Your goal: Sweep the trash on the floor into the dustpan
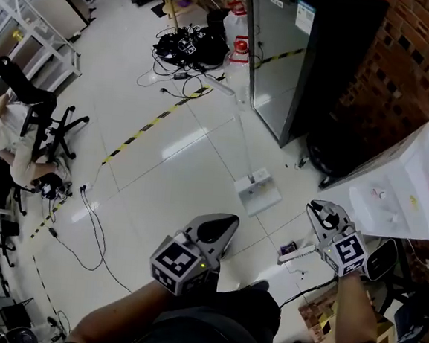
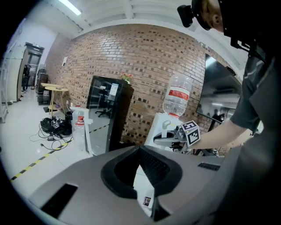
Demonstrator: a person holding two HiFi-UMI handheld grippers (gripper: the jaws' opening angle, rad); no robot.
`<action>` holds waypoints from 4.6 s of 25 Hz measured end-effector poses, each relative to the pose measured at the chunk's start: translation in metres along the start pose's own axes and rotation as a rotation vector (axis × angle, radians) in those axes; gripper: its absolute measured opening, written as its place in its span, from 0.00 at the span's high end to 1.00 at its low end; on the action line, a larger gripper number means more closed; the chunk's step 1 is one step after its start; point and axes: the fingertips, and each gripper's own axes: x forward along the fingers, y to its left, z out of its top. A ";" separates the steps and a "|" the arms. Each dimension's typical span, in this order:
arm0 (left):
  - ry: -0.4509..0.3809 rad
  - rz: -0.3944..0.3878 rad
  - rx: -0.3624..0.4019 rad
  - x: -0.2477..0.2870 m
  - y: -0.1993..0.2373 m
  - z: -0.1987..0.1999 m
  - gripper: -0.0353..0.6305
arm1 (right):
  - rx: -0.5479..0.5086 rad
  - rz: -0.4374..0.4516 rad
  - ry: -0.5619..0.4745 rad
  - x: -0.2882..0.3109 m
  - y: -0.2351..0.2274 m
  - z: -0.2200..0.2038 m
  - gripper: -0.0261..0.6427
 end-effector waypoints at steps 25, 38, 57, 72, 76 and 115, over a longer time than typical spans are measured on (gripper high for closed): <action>-0.051 0.061 -0.065 -0.029 0.225 0.068 0.94 | -0.097 0.157 -0.068 0.293 0.002 0.151 0.90; -0.077 0.045 -0.049 -0.052 0.243 0.101 0.94 | -0.163 0.116 -0.127 0.293 0.016 0.223 0.91; -0.184 -0.219 0.059 0.036 0.046 0.167 0.94 | 0.081 -0.448 -0.289 -0.034 -0.033 0.218 0.91; -0.191 -0.379 0.188 0.074 -0.153 0.173 0.94 | 0.106 -0.786 -0.303 -0.281 -0.007 0.185 0.91; -0.177 -0.404 0.189 0.081 -0.182 0.172 0.94 | 0.084 -0.861 -0.271 -0.320 0.000 0.178 0.91; -0.251 -0.627 0.315 -0.012 -0.244 0.249 0.94 | 0.192 -1.302 -0.339 -0.448 0.114 0.246 0.91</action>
